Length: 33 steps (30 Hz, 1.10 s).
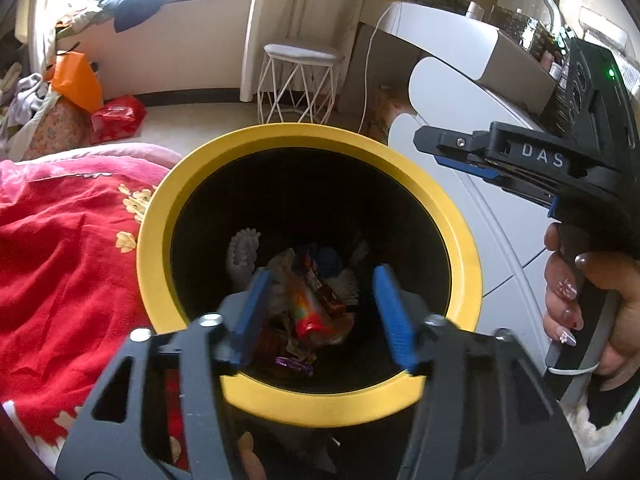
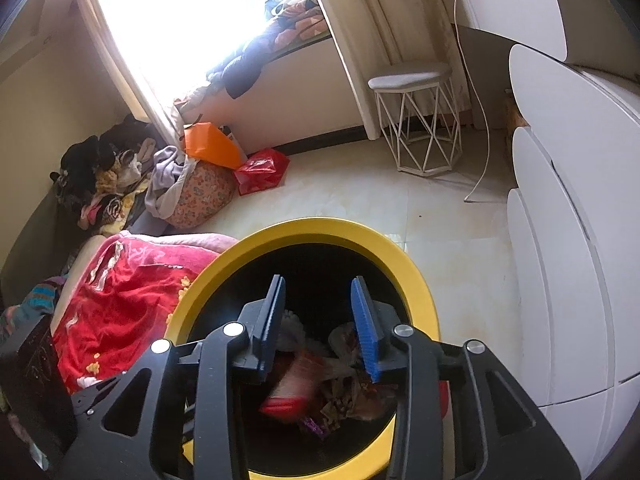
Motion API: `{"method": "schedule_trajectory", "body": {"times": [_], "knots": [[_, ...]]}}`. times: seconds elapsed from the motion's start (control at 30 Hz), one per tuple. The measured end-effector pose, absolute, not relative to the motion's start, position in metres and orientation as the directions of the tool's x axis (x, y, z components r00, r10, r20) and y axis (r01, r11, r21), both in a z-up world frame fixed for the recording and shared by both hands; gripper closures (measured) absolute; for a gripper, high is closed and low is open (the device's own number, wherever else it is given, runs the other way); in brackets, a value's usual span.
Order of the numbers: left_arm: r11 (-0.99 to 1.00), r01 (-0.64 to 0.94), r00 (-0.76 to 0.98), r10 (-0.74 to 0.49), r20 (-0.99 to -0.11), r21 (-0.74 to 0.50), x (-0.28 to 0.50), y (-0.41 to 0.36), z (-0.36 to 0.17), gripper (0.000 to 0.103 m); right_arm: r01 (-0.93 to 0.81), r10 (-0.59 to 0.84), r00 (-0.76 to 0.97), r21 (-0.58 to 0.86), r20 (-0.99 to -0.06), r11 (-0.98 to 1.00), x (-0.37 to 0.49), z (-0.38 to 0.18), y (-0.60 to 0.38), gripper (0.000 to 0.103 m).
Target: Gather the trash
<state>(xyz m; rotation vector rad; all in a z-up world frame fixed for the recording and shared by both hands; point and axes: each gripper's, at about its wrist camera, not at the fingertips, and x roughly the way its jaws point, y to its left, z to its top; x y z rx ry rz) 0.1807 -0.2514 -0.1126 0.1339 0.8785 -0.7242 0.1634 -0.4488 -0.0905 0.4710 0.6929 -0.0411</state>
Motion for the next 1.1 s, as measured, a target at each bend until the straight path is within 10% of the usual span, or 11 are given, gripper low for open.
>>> {"method": "schedule_trajectory", "body": {"times": [0.33, 1.1], "knots": [[0.789, 0.586, 0.471, -0.519, -0.713, -0.187, 0.178, -0.23, -0.093, 0.011, 0.206, 0.073, 0.785, 0.371, -0.615, 0.906, 0.155, -0.08, -0.448, 0.043], [0.935, 0.33, 0.674, -0.331, -0.661, -0.131, 0.159, -0.147, -0.042, 0.011, 0.132, 0.043, 0.821, 0.263, -0.569, 0.956, 0.119, -0.028, -0.398, 0.008]]}}
